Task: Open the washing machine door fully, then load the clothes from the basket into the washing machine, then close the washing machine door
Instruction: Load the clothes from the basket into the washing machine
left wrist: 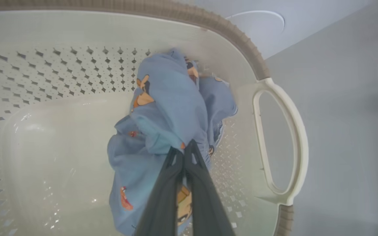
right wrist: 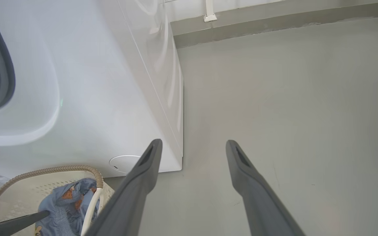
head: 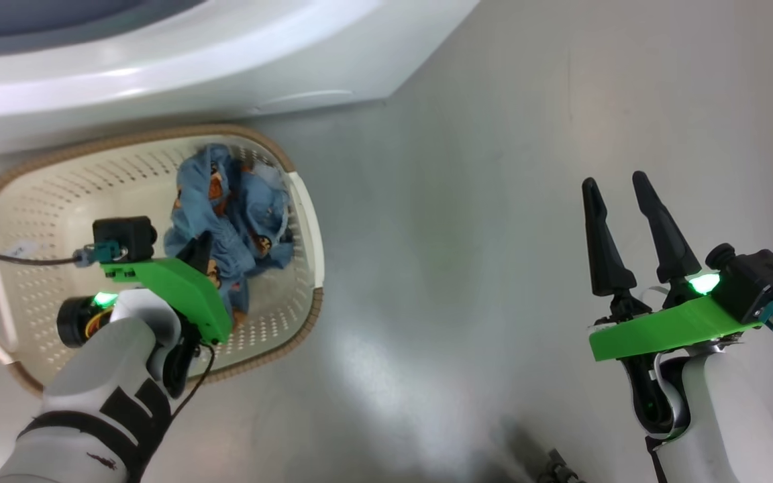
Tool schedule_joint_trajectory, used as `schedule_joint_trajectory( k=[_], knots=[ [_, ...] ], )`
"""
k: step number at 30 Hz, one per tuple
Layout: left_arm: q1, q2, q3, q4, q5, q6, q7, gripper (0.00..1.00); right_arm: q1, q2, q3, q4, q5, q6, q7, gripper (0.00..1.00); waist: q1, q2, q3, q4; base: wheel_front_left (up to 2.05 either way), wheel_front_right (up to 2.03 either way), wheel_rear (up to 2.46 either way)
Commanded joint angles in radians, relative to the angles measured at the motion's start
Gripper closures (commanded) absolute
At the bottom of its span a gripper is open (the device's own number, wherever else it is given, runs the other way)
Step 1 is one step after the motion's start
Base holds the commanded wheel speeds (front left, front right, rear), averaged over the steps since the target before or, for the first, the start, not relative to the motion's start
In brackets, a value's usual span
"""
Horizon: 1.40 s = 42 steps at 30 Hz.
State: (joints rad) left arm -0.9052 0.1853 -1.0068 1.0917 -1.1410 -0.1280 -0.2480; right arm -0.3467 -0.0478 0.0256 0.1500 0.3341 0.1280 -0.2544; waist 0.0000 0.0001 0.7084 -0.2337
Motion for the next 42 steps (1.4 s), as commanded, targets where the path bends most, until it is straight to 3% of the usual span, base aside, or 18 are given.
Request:
schedule_joint_trajectory(
  k=[1,25,42],
  knots=[
    [0.031,0.02,0.045,-0.026,0.014,-0.003,-0.013,1.0,0.038,-0.004,0.02,-0.01,-0.018,0.003,-0.007,0.0,0.0,-0.0001,-0.058,0.039,0.0,0.0,0.0],
    [0.323,0.005,0.584,-0.296,0.473,-0.003,-0.014,1.0,0.136,-0.049,0.014,0.039,-0.027,0.003,-0.007,0.0,0.0,-0.0001,-0.322,0.133,0.0,0.0,0.0],
    [0.519,-0.008,0.847,-0.563,0.711,-0.003,-0.014,1.0,0.194,-0.071,0.001,0.048,-0.032,0.003,-0.007,0.0,0.0,-0.0001,-0.429,0.146,0.0,0.0,0.0]
  ],
)
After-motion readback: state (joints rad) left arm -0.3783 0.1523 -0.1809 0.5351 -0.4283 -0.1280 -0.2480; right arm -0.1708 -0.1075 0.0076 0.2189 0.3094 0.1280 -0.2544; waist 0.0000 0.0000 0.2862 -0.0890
